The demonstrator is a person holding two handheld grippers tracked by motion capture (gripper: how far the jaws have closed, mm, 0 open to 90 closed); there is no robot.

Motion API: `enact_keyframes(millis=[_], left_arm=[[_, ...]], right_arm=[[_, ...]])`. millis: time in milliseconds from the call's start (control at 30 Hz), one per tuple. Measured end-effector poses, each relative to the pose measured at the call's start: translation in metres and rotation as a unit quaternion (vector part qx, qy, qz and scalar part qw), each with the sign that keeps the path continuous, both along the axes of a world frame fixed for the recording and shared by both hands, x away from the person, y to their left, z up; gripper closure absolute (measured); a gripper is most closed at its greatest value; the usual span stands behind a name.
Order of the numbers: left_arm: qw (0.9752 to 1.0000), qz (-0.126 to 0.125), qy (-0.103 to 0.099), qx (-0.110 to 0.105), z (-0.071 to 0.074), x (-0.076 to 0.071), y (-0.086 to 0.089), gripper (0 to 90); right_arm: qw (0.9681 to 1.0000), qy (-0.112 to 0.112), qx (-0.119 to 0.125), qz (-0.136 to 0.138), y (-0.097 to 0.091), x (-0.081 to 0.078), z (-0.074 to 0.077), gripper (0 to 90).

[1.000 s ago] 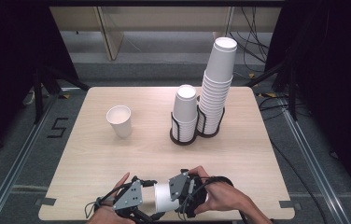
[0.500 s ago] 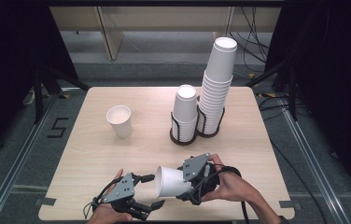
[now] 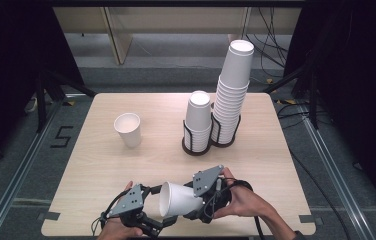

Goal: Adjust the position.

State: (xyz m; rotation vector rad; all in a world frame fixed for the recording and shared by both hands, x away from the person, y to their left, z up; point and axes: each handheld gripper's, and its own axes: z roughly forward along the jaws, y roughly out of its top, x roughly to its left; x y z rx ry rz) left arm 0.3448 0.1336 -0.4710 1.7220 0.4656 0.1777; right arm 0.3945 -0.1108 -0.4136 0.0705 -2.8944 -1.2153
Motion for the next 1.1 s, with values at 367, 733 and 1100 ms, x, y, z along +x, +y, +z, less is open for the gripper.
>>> enact_keyframes(millis=[367,733,1100], left_arm=[[0.9995,-0.003,-0.003,-0.031,0.001,-0.002,-0.003,1.7],[0.9991,-0.012,-0.010,-0.040,0.007,-0.003,0.001,7.7],[0.9992,0.012,-0.015,-0.035,0.013,-0.002,0.009,8.2]], right_arm=[[0.9997,0.017,0.011,0.017,0.005,0.000,-0.009,21.4],[0.9993,0.027,0.013,0.021,0.006,0.000,-0.014,21.8],[0.9998,0.013,-0.011,-0.012,0.005,0.001,-0.018,20.8]])
